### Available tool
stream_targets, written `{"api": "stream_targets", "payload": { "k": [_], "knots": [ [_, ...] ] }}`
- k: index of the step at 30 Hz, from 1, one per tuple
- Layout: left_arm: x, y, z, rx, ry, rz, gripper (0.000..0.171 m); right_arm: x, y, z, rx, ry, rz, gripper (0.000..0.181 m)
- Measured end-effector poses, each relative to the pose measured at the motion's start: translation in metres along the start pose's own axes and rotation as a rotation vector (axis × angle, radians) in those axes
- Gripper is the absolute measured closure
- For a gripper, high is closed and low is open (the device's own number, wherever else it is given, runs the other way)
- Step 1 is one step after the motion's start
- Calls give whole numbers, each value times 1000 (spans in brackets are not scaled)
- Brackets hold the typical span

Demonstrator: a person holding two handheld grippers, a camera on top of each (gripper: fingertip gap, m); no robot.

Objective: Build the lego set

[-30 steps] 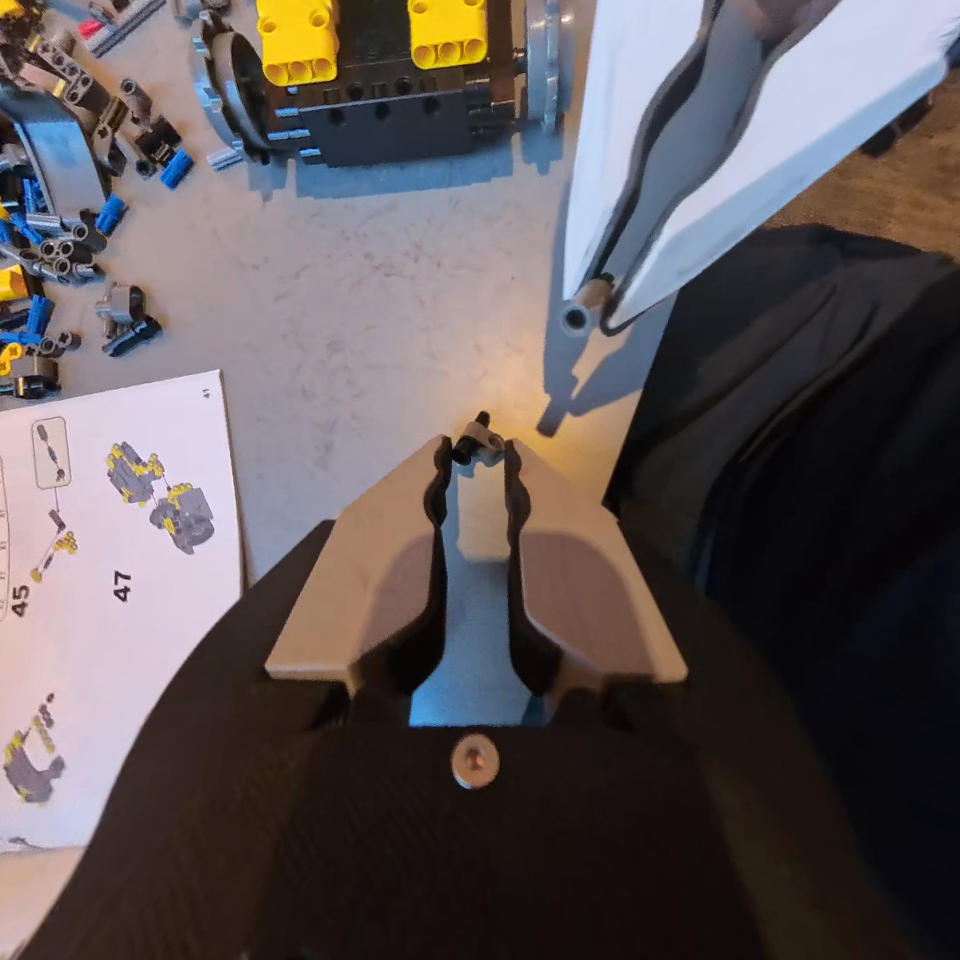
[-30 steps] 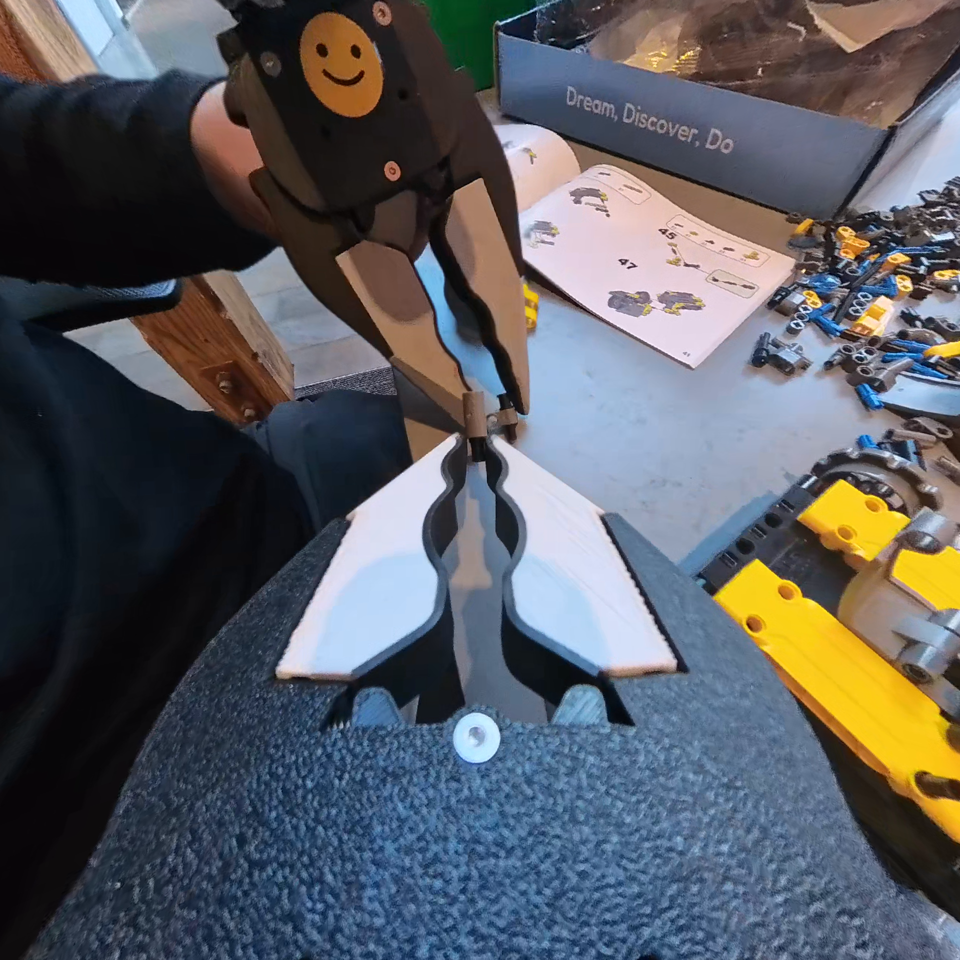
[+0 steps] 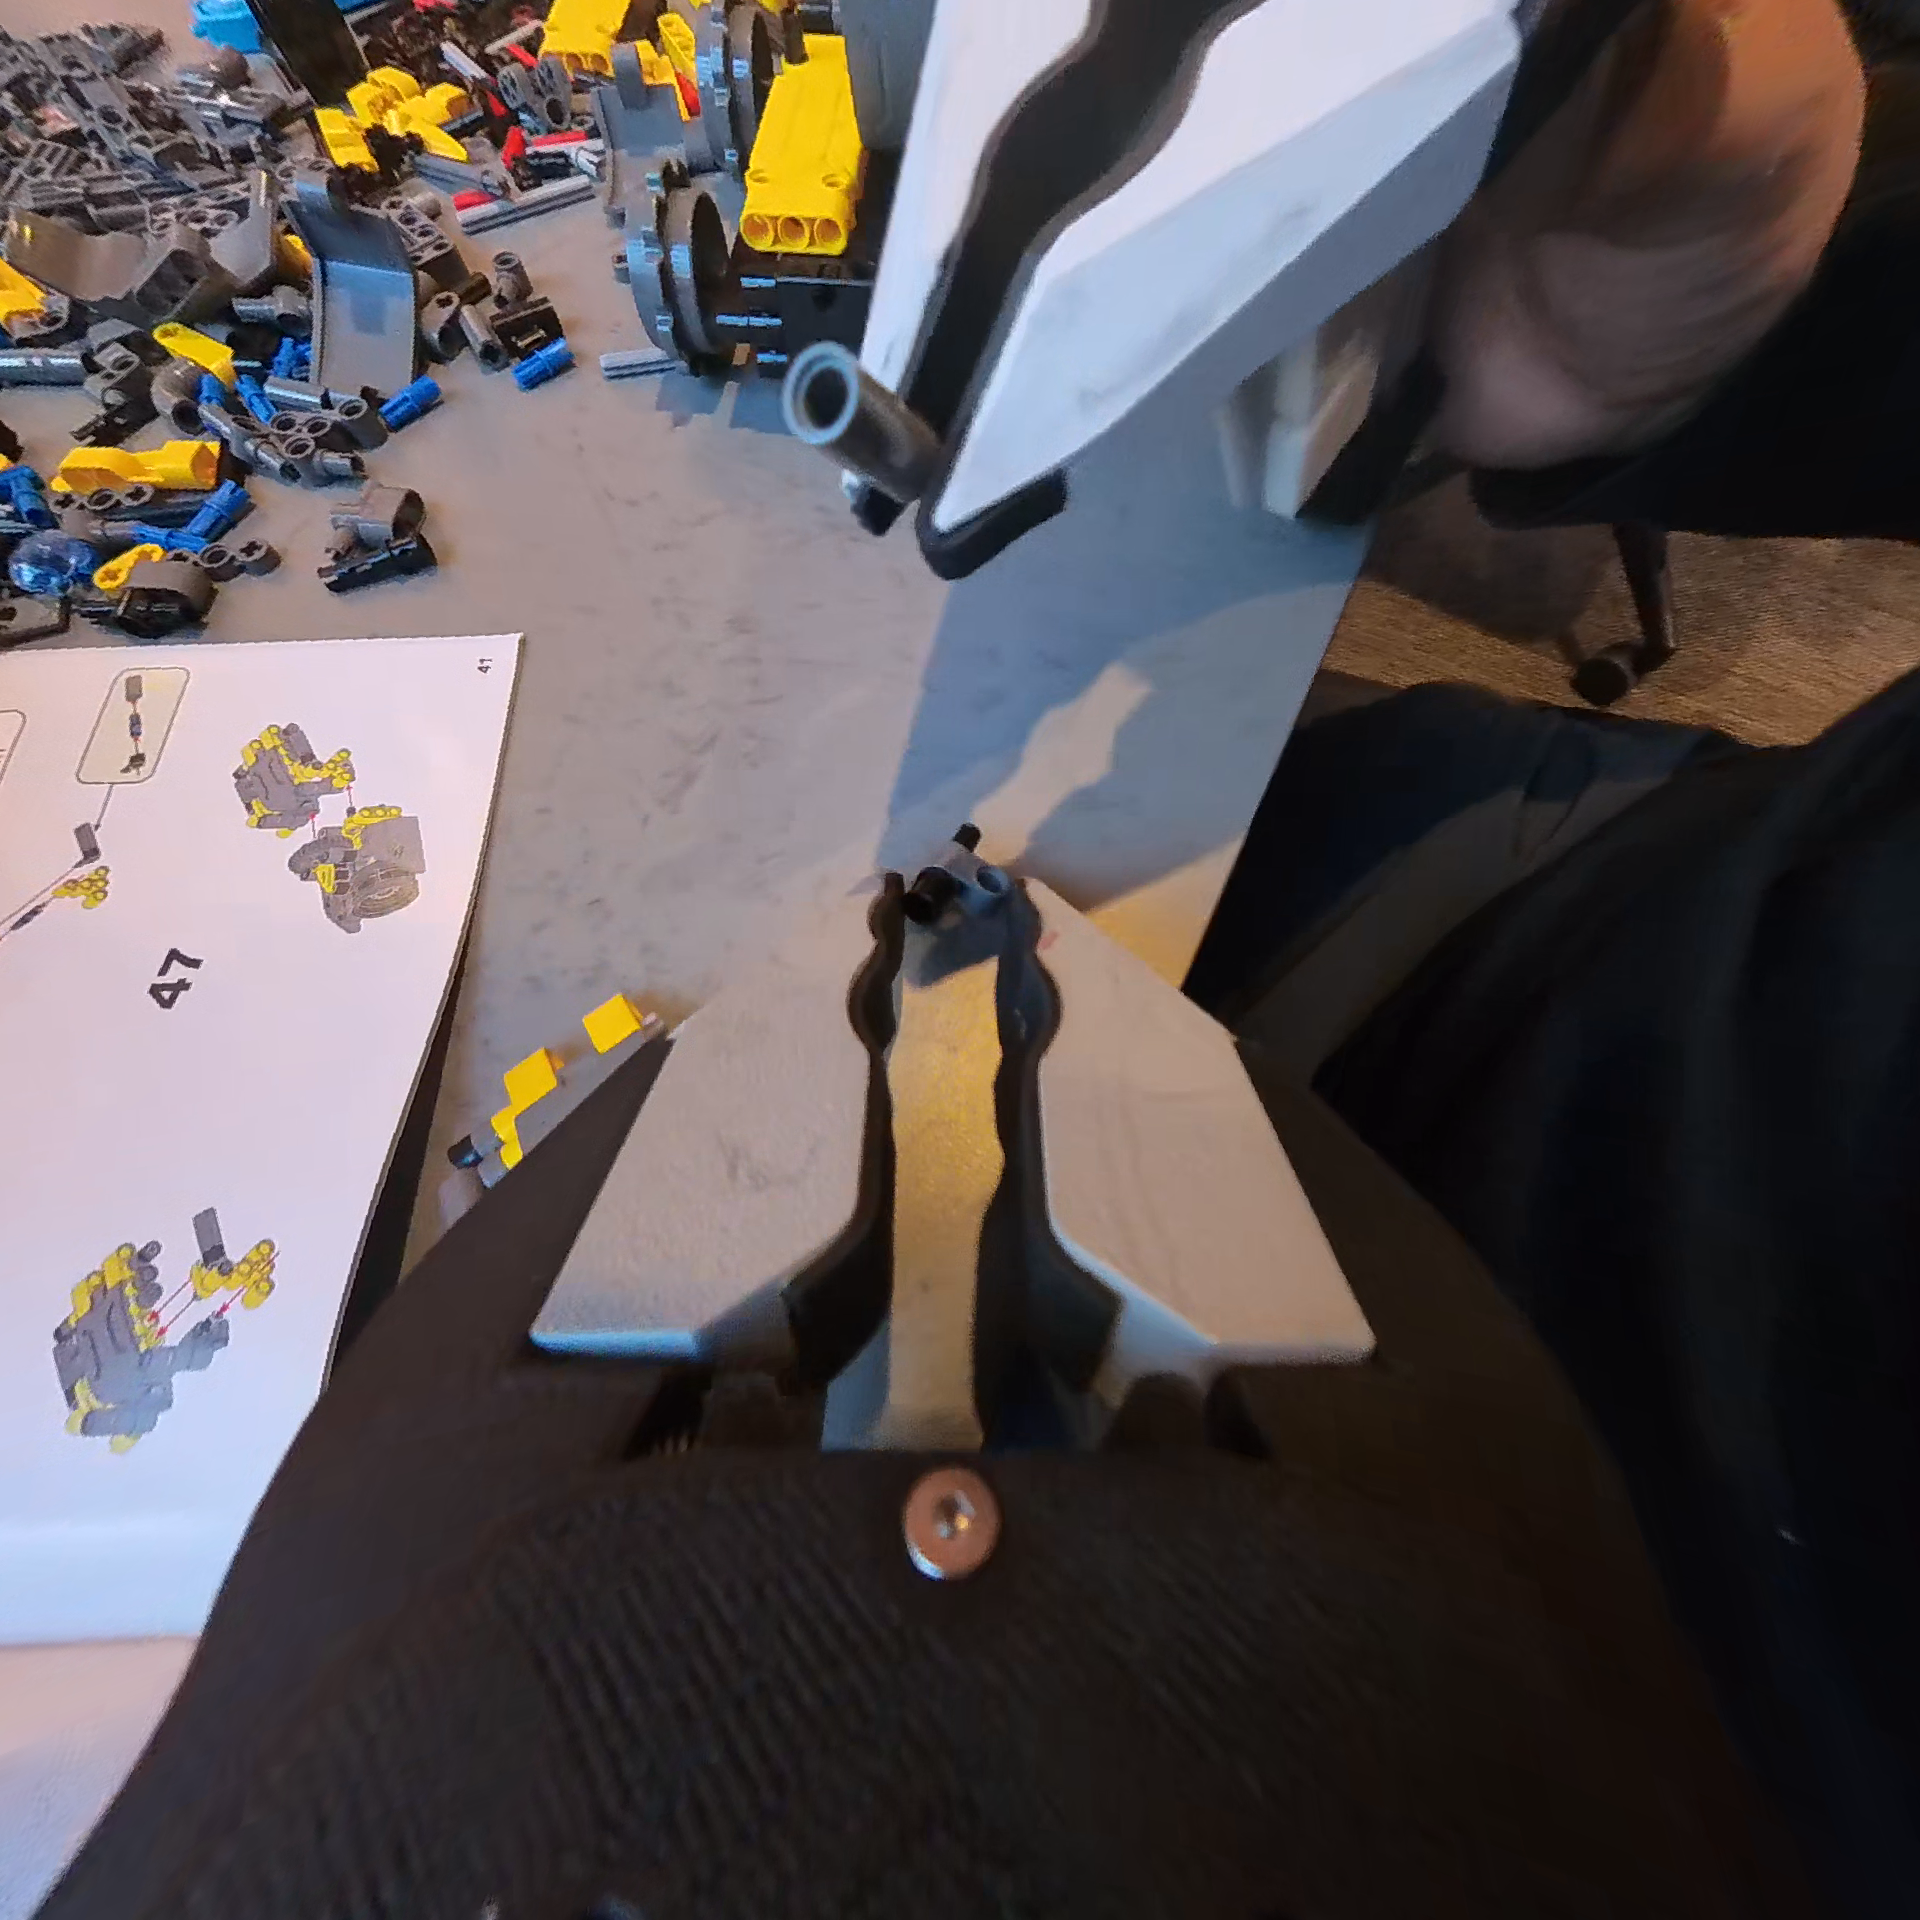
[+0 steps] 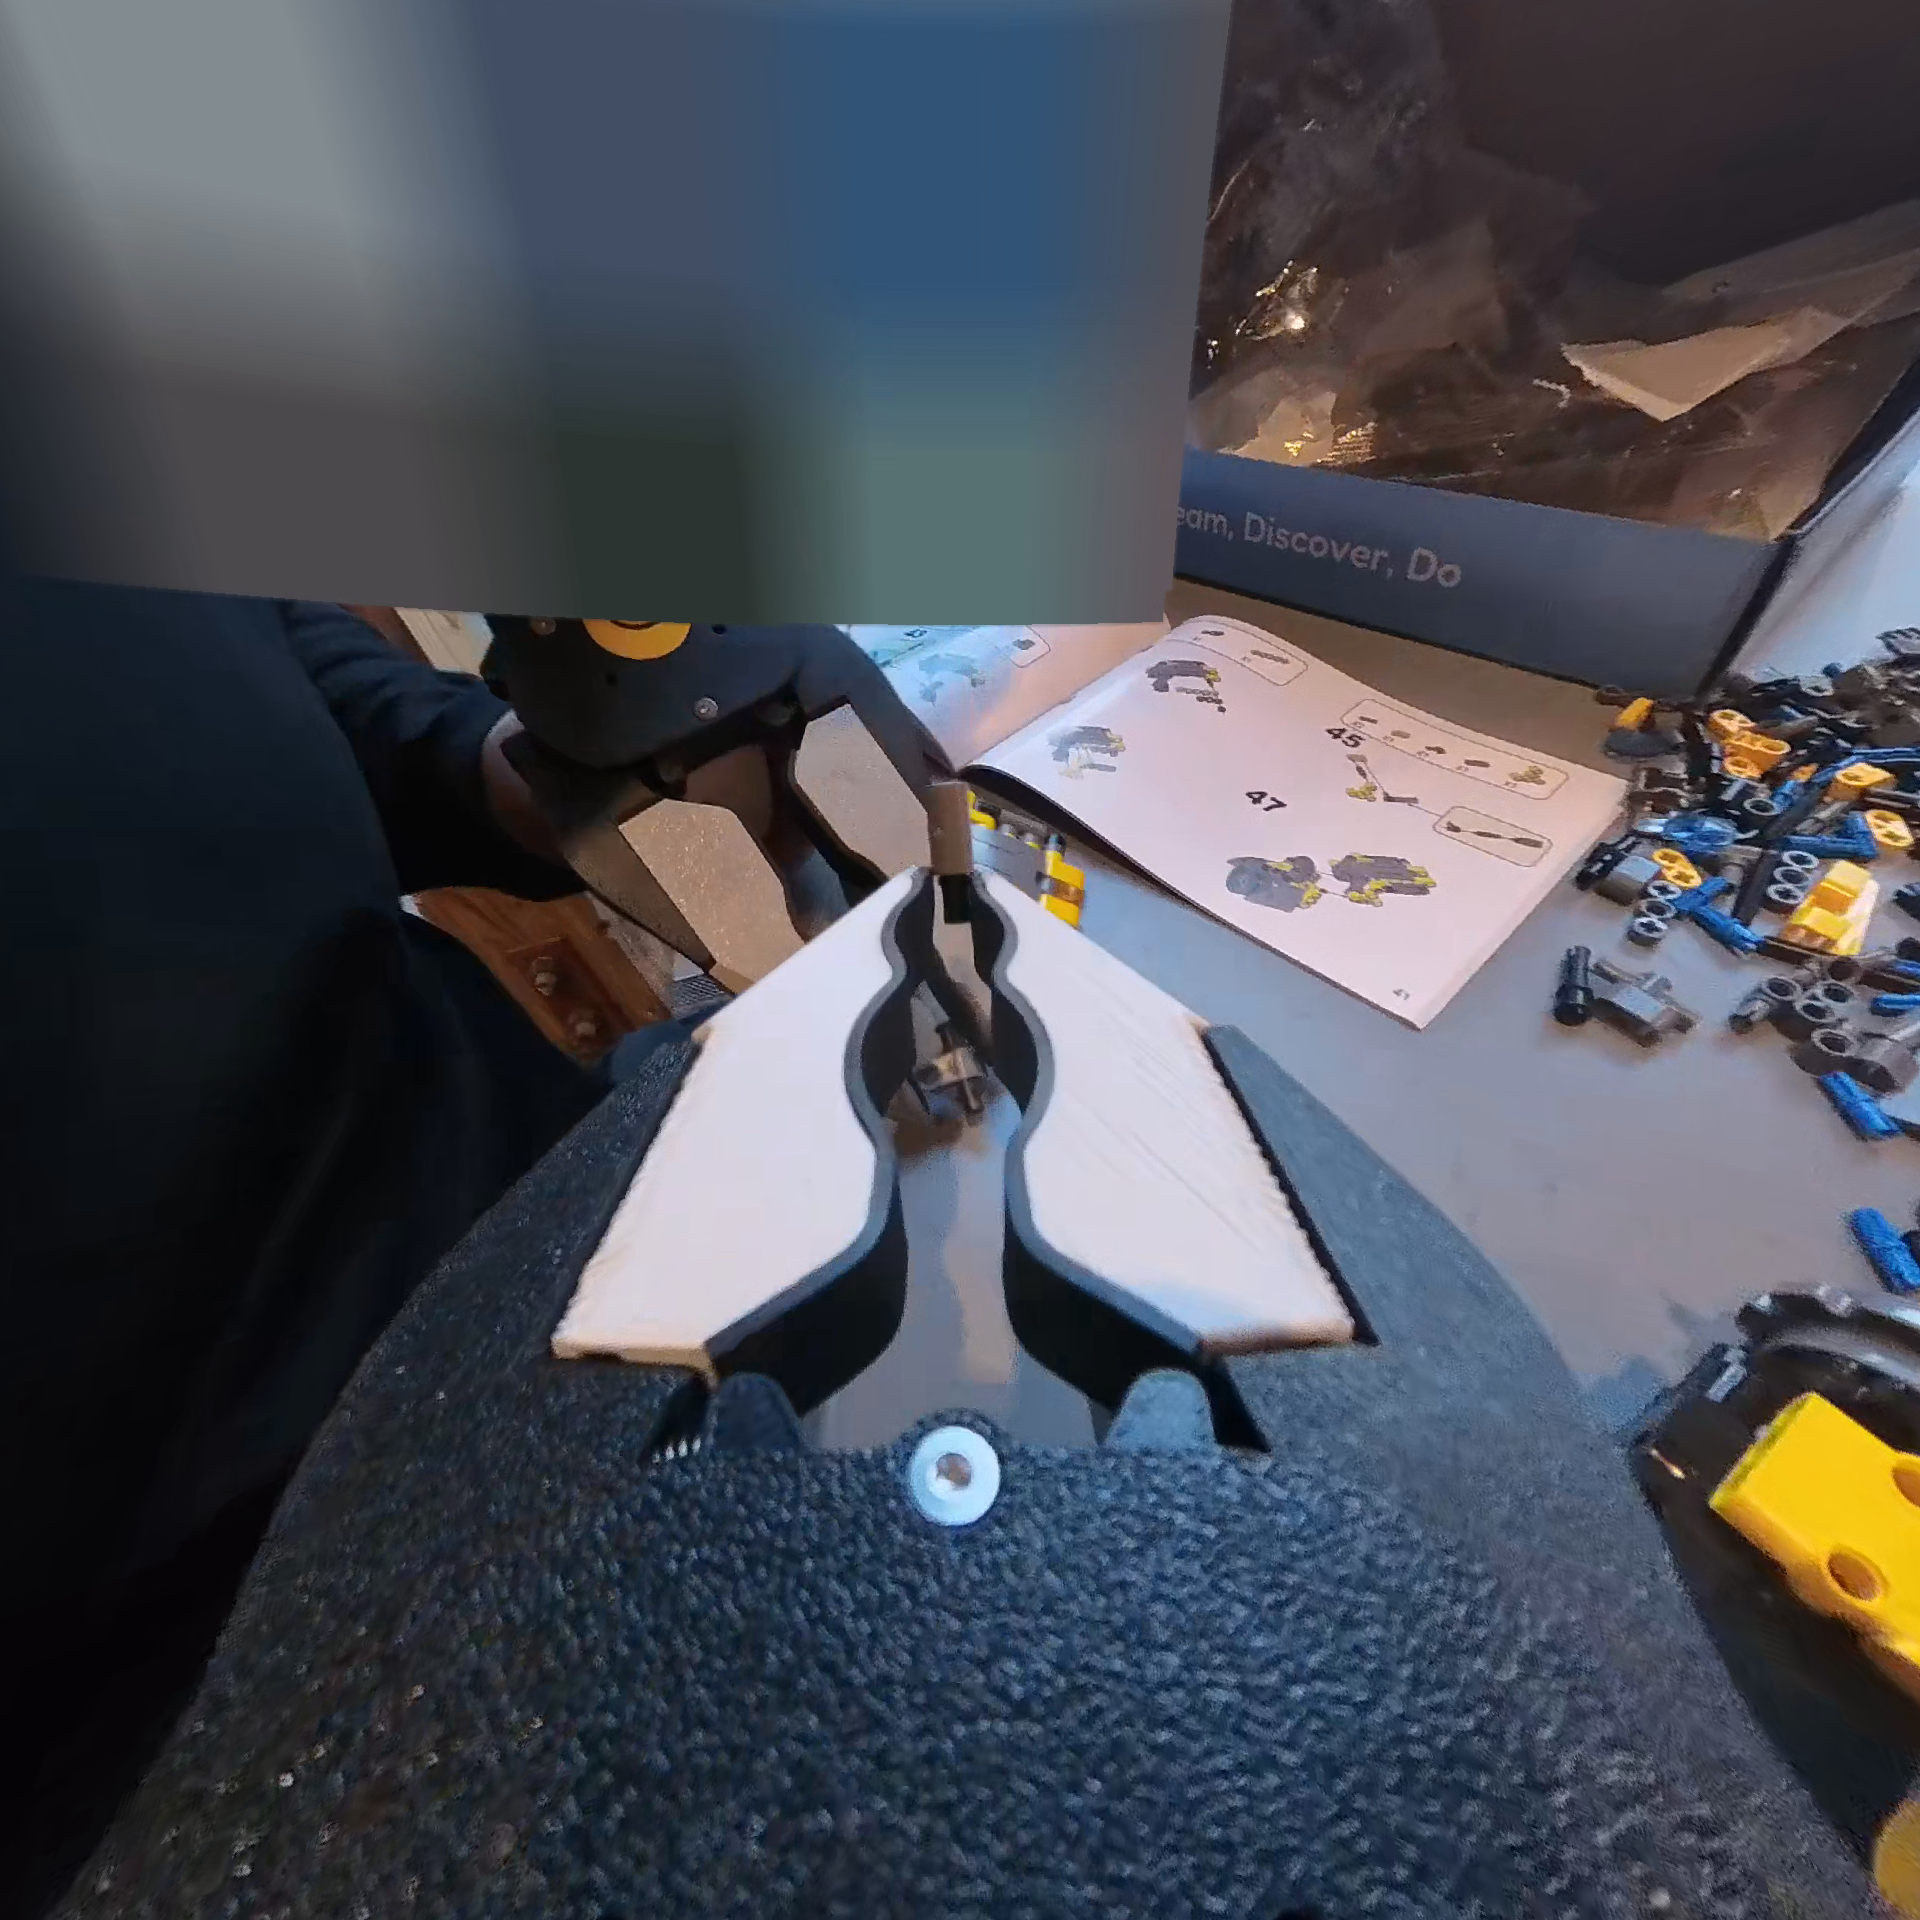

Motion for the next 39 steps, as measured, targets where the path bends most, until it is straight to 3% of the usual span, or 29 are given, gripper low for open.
{"api": "stream_targets", "payload": {
  "k": [9,20,30,39],
  "knots": [
    [0,0,-4,52,7,6,154,7,-2,10,-77,-72,112,176],
    [2,0,-10,140,35,13,153,18,-2,5,-35,10,181,176],
    [4,2,-16,214,49,20,153,24,-1,0,-17,-6,203,176],
    [4,2,-9,135,23,35,153,32,-1,-2,17,0,281,176]
  ]
}}
Point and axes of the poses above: each gripper's, where its closed fingertips meet, x back along the fingers, y out of its underside, z = x × y across the jaws, the point moved 10 cm from there along x, back along the fingers, and after that the axes turned 7 degrees about -y, right-handed, at the moved point
